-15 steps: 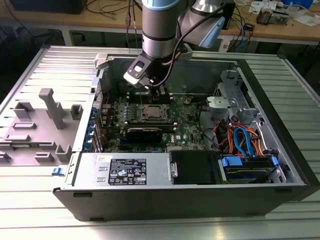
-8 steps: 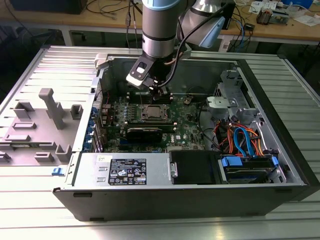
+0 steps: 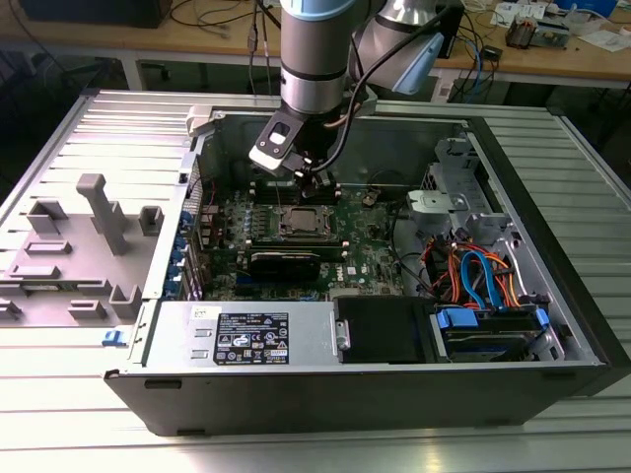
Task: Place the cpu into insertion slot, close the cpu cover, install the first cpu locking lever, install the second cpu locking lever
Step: 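Install the first cpu locking lever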
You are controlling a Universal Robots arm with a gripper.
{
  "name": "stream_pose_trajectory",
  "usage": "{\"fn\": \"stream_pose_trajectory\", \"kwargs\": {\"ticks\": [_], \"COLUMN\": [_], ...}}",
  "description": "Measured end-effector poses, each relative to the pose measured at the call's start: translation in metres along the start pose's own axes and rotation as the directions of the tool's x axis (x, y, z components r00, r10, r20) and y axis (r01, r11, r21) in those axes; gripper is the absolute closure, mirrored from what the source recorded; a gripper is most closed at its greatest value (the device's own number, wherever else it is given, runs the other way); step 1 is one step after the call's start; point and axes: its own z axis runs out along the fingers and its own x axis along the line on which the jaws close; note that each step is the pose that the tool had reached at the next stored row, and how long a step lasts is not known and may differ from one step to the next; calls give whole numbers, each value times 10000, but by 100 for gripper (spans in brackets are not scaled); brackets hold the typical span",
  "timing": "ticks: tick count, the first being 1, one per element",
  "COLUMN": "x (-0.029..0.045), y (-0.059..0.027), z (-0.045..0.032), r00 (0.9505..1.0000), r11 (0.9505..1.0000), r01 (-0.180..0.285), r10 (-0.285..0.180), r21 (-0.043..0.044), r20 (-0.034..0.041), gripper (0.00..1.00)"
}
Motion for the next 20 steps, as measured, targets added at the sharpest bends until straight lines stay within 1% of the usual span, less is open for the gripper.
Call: {"fn": "stream_pose_trajectory", "kwargs": {"ticks": [3, 4, 5, 16, 20], "x": [0, 0, 0, 0, 0], "y": [0, 0, 0, 0, 0], "z": [0, -10, -13, -12, -12], "r00": [10000, 9994, 9944, 9944, 9927], "r11": [10000, 9994, 9944, 9944, 9927], "r01": [4, 350, 1054, 1059, 1202], "r10": [-4, -350, -1054, -1059, -1202], "r21": [0, 9, 34, 33, 37], "r20": [1, -5, -10, -11, -13], "gripper": [89, 89, 89, 89, 89]}}
